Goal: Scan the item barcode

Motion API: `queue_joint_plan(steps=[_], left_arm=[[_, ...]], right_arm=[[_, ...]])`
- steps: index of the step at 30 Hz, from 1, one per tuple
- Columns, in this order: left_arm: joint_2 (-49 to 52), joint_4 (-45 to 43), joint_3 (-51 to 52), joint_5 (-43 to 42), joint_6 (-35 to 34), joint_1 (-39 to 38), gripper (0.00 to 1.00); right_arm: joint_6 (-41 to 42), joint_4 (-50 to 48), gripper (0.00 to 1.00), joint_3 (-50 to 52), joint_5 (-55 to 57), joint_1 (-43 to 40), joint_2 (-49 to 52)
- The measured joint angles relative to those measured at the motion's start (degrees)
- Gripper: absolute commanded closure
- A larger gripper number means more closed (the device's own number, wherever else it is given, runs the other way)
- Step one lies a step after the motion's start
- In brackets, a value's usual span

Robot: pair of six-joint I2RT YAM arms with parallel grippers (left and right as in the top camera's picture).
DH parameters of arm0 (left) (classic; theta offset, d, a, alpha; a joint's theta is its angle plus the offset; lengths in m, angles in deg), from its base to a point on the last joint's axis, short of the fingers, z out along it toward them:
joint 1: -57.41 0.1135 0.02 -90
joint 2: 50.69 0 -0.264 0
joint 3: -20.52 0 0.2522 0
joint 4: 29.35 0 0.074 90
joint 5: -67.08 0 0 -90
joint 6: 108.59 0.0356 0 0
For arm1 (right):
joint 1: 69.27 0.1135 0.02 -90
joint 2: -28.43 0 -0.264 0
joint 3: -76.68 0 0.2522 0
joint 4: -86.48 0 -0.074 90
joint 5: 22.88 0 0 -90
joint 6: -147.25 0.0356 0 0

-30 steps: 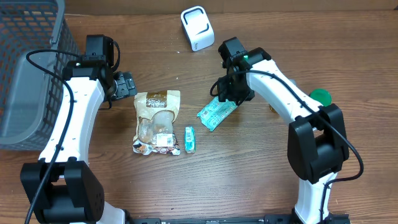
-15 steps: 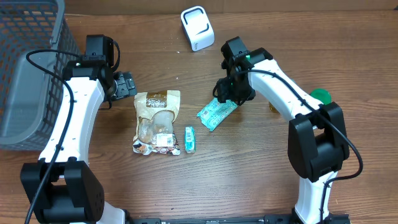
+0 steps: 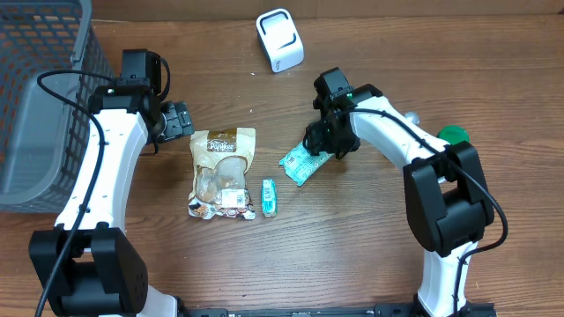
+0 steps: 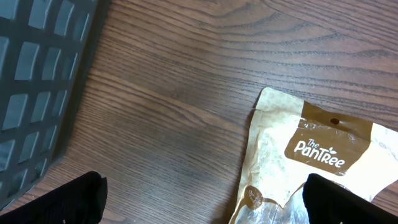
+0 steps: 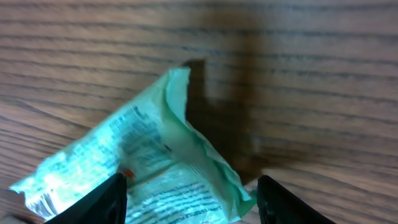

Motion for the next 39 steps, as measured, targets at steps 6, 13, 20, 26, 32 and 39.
queue_joint_plan(steps=[6,13,20,26,32,39], left_arm=[[0.0,0.0,0.0,0.0,0.0,0.0,0.01],[0.0,0.0,0.0,0.0,0.0,0.0,0.01],[0.0,0.0,0.0,0.0,0.0,0.0,0.01],[0.0,0.0,0.0,0.0,0.0,0.0,0.00],[0.0,0.0,0.0,0.0,0.0,0.0,0.00],[0.0,0.0,0.0,0.0,0.0,0.0,0.01]], right_arm=[[0.7,-2.6,0.38,1.9,-0.7,-0.2,-0.2],[2.6,-4.1,0.48,3.0,-2.5,-0.3,-0.6],[3.8,-4.7,0.37,3.4,-3.1,-0.5,-0.6],[6.1,-4.8,0.48,3.6,-3.7,-0.5,-0.6],[7.0,-4.9,0.85,3.6,-6.3,-0.5,-0.8],[6.8,-4.9,0.96,3.6,-9.2,-1.4,-1.3]])
